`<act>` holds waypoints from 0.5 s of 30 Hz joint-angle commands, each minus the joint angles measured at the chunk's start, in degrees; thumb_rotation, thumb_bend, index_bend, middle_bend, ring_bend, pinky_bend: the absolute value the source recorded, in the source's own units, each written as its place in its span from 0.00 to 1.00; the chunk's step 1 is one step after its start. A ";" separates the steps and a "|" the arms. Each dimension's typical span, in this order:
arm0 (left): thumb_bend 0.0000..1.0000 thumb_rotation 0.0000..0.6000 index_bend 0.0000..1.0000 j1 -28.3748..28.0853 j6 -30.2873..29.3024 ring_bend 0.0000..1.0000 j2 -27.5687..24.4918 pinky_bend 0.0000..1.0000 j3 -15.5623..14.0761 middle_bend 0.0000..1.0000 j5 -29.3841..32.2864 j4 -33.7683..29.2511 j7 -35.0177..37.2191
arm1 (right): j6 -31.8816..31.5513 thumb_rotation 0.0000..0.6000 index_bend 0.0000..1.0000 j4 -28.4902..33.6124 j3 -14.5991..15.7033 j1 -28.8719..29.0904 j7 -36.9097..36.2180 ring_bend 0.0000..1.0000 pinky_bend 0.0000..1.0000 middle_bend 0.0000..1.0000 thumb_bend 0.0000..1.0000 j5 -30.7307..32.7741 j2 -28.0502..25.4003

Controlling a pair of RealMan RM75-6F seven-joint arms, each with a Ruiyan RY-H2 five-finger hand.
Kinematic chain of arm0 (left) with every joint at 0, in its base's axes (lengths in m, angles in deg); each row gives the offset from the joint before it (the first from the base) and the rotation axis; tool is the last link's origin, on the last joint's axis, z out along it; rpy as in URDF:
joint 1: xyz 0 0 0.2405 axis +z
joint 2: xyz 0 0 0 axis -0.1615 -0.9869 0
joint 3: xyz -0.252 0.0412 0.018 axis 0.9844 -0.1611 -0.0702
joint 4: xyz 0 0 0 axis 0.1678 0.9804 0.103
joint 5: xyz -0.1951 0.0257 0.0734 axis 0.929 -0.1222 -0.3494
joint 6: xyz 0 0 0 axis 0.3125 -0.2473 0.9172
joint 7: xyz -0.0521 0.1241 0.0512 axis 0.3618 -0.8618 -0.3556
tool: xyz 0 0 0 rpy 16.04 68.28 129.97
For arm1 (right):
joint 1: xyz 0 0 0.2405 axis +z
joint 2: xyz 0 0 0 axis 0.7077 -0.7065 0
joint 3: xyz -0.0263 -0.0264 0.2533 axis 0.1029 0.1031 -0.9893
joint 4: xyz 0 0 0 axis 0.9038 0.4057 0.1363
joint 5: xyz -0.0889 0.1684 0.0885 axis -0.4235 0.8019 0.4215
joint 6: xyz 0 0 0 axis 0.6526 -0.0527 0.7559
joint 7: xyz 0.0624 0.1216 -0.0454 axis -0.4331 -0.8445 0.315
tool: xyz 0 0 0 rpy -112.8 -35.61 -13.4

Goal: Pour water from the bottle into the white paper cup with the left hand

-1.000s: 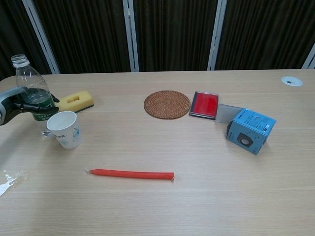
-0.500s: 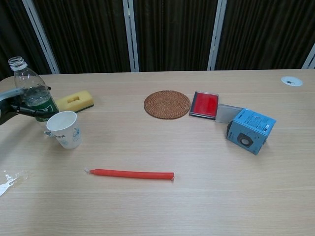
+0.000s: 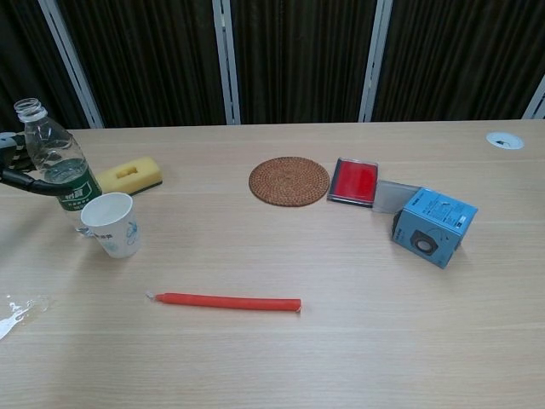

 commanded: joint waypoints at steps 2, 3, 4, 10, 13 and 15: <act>0.00 1.00 0.00 3.26 -6.69 0.00 -7.06 0.00 0.06 0.00 -0.40 -7.78 -4.66 | -0.33 1.00 0.00 0.47 0.19 -0.17 -0.82 0.00 0.00 0.00 0.00 -0.69 -0.47; 0.00 1.00 0.00 3.76 -7.86 0.00 -8.21 0.00 -0.11 0.00 -0.80 -9.06 -5.41 | -0.40 1.00 0.00 0.58 0.24 -0.19 -0.98 0.00 0.00 0.00 0.00 -0.88 -0.57; 0.00 1.00 0.00 4.20 -8.93 0.00 -9.24 0.00 -0.28 0.00 -1.16 -10.13 -6.37 | -0.46 1.00 0.00 0.68 0.29 -0.22 -1.10 0.00 0.00 0.00 0.00 -1.05 -0.67; 0.00 1.00 0.00 9.22 -18.96 0.00 -16.87 0.00 -0.80 0.00 -2.47 -19.20 -14.32 | -1.02 1.00 0.00 1.65 0.90 -0.46 -2.27 0.00 0.00 0.00 0.00 -2.76 -1.50; 0.00 1.00 0.00 11.64 -23.30 0.00 -19.18 0.00 -0.95 0.00 -2.52 -22.24 -19.63 | -1.29 1.00 0.00 1.97 1.04 -0.60 -3.13 0.00 0.00 0.00 0.00 -3.32 -1.95; 0.00 1.00 0.00 12.91 -25.07 0.00 -20.18 0.00 -1.12 0.00 -2.21 -23.82 -23.25 | -1.43 1.00 0.00 2.11 1.10 -0.66 -3.56 0.00 0.00 0.00 0.00 -3.57 -2.19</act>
